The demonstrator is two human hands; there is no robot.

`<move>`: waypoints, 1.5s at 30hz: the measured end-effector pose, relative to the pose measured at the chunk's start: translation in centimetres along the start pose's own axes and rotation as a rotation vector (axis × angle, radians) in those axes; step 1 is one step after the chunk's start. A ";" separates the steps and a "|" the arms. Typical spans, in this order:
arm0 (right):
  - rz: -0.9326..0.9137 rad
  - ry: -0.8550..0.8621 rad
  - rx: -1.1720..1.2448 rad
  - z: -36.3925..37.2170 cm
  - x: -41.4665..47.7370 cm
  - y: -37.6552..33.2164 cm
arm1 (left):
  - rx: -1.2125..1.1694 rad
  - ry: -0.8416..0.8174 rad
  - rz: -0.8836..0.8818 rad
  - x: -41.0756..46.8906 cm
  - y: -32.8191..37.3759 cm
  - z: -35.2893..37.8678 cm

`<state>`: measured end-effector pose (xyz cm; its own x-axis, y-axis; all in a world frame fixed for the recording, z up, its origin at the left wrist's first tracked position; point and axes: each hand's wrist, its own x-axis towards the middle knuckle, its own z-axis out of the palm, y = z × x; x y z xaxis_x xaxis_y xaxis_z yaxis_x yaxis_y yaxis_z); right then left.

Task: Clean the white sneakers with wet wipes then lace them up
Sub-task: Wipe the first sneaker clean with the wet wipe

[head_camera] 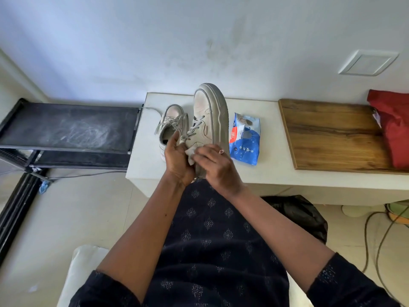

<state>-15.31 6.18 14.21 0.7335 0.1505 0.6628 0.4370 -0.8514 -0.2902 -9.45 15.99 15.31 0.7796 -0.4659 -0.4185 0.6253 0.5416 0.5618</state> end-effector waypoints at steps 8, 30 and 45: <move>0.139 0.046 -0.130 -0.6 3.7 -0.7 | 0.105 -0.175 -0.056 -0.8 0.6 2.2; 0.013 0.062 -0.127 -2.7 4.4 1.1 | 0.023 -0.274 -0.096 -1.2 1.7 3.0; -0.082 -0.027 -0.101 -3.3 1.5 0.6 | 0.093 -0.333 -0.105 -0.7 2.6 3.1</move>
<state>-15.70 4.19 17.32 0.7113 0.2342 0.6627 0.4428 -0.8816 -0.1637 -8.52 15.53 19.28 0.6477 -0.7263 -0.2301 0.6833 0.4202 0.5971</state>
